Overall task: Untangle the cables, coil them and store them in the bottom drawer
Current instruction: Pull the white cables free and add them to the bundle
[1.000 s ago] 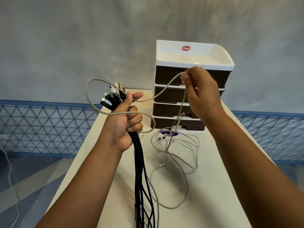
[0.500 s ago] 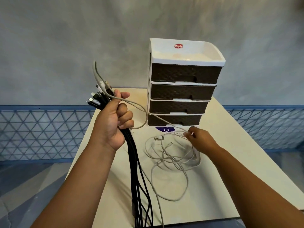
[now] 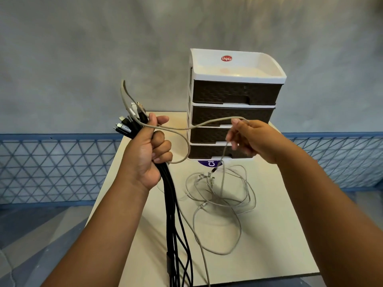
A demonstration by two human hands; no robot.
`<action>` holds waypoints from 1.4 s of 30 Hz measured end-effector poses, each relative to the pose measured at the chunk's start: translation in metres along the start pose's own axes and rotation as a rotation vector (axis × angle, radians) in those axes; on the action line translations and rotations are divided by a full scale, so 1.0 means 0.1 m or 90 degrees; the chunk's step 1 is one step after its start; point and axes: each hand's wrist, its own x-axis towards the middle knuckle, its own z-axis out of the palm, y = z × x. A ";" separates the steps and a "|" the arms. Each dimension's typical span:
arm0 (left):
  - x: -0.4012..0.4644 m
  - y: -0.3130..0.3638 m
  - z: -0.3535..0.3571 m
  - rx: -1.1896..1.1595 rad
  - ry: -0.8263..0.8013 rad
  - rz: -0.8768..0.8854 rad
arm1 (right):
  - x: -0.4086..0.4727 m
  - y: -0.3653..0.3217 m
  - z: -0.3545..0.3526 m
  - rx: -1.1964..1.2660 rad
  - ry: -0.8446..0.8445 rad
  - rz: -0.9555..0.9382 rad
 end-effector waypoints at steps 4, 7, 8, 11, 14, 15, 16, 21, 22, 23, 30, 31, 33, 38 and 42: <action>-0.03 0.02 0.01 0.007 -0.013 -0.004 | -0.12 0.04 0.07 0.014 0.053 -0.075; -0.06 0.02 0.03 0.005 -0.022 -0.009 | -0.26 -0.03 0.03 0.230 0.067 -0.199; -0.07 0.02 0.04 0.003 -0.026 -0.012 | -0.30 -0.06 0.01 0.284 0.078 -0.232; -0.10 -0.01 0.07 -0.002 -0.034 -0.022 | -0.32 -0.04 0.03 0.057 0.171 -0.170; -0.16 -0.06 0.11 0.000 -0.038 -0.031 | -0.34 0.07 0.12 -0.224 0.205 -0.056; -0.18 -0.07 0.13 0.001 -0.040 -0.033 | -0.38 0.08 0.14 -0.163 0.221 -0.069; -0.21 -0.07 0.14 0.003 -0.041 -0.035 | -0.43 0.07 0.15 -0.096 0.245 -0.103; -0.38 -0.11 0.25 0.030 -0.043 -0.032 | -0.65 0.08 0.08 -0.060 0.236 -0.166; -0.42 -0.12 0.28 0.039 -0.040 -0.028 | -0.69 0.10 0.06 -0.104 0.187 -0.139; -0.45 -0.13 0.31 0.051 -0.036 -0.025 | -0.74 0.13 0.03 -0.151 0.134 -0.113; -0.81 -0.17 0.55 0.173 -0.018 -0.017 | -1.40 0.34 -0.13 -0.127 -0.077 -0.090; -0.87 -0.20 0.62 0.196 -0.024 -0.017 | -1.53 0.30 -0.14 -0.093 -0.125 -0.111; -1.03 -0.27 0.77 0.234 -0.036 -0.017 | -1.82 0.18 -0.16 -0.049 -0.201 -0.145; -1.43 -0.29 1.09 0.252 -0.072 0.035 | -2.46 0.21 -0.18 0.025 -0.282 -0.266; -1.70 -0.23 1.17 0.285 -0.067 0.057 | -2.74 0.52 -0.18 -0.002 -0.311 -0.192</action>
